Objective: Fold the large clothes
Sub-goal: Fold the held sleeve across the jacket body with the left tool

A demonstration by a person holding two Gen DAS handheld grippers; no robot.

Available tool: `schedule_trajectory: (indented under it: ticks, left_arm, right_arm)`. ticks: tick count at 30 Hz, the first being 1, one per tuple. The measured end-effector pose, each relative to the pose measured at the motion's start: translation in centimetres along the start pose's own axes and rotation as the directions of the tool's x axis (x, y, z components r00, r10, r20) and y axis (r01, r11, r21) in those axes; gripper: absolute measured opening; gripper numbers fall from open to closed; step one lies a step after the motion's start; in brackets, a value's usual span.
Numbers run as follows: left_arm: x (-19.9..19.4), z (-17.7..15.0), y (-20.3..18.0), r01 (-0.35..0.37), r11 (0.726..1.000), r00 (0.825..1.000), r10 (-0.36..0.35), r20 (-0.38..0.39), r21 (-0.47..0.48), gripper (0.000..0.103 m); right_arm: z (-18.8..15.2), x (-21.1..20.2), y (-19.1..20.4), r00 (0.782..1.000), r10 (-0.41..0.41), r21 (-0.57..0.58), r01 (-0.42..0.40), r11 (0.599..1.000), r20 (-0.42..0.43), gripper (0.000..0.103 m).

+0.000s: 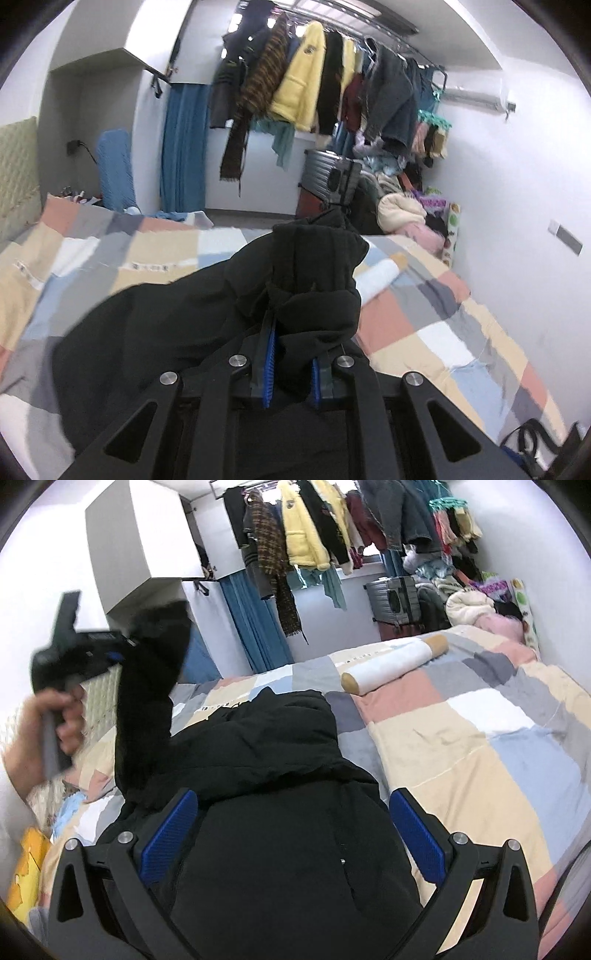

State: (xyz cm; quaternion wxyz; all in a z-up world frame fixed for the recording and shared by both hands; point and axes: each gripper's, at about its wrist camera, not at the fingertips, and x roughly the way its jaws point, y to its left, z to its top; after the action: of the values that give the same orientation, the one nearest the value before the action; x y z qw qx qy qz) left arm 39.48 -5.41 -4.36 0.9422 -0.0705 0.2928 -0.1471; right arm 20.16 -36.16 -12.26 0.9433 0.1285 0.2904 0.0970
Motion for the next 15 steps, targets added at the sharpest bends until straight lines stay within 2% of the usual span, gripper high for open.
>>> schedule_trajectory:
  ticks: [10, 13, 15]
  left_arm:
    - [11.1, -8.8, -3.7, -0.09, 0.996, 0.992, 0.092, -0.088, 0.03, 0.015]
    - [12.4, -10.5, -4.6, -0.126, 0.99, 0.989, 0.13, -0.075, 0.064, 0.015]
    - [12.6, -11.3, -5.6, -0.178, 0.976, 0.981, 0.185, -0.049, 0.124, 0.015]
  right_arm:
    - [-0.1, 2.3, -2.5, 0.999, 0.008, 0.073, -0.005, 0.997, -0.041, 0.103]
    - [-0.3, 3.2, -3.1, 0.998, 0.011, 0.087, -0.006, 0.996, -0.059, 0.103]
    - [-0.4, 3.8, -3.3, 0.997, 0.012, 0.089, -0.005, 0.996, -0.072, 0.103]
